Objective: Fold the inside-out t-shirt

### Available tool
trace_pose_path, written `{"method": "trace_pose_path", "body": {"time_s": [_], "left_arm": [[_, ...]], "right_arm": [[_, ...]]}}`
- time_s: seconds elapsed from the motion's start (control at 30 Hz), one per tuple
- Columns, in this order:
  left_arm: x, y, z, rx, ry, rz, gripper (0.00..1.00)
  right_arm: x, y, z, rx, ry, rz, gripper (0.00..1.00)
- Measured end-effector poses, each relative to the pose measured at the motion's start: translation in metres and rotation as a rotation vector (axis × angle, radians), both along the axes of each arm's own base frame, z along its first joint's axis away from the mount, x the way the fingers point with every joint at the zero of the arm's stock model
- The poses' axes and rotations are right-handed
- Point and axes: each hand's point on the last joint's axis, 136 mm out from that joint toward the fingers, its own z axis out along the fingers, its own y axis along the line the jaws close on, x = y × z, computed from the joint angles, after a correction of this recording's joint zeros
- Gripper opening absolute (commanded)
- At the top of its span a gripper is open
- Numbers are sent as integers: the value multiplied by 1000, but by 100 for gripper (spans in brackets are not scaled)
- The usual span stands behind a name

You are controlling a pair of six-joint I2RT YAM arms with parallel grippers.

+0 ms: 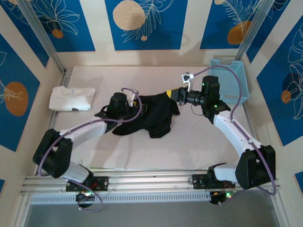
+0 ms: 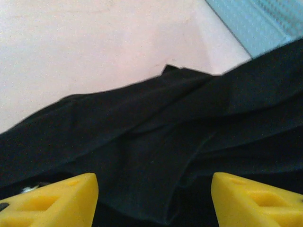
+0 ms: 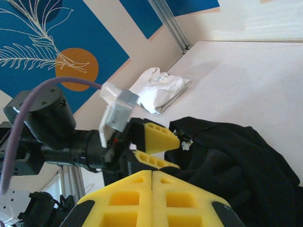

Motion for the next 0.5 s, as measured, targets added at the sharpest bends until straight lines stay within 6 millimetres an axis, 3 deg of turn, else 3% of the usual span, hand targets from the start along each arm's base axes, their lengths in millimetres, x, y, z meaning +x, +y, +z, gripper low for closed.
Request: {"method": "trace_pose_path", "body": {"time_s": [0.13, 0.3, 0.4, 0.5], "left_arm": [[6, -14, -20, 68, 32, -46, 52], [13, -16, -29, 120, 49, -50, 15], [17, -15, -20, 128, 24, -43, 0], [18, -9, 6, 95, -15, -23, 0]], "right_arm": [[0, 0, 0, 0, 0, 1, 0], [0, 0, -1, -7, -1, -5, 0], [1, -4, -1, -21, -7, -26, 0], [-1, -13, 9, -33, -44, -65, 0]]}}
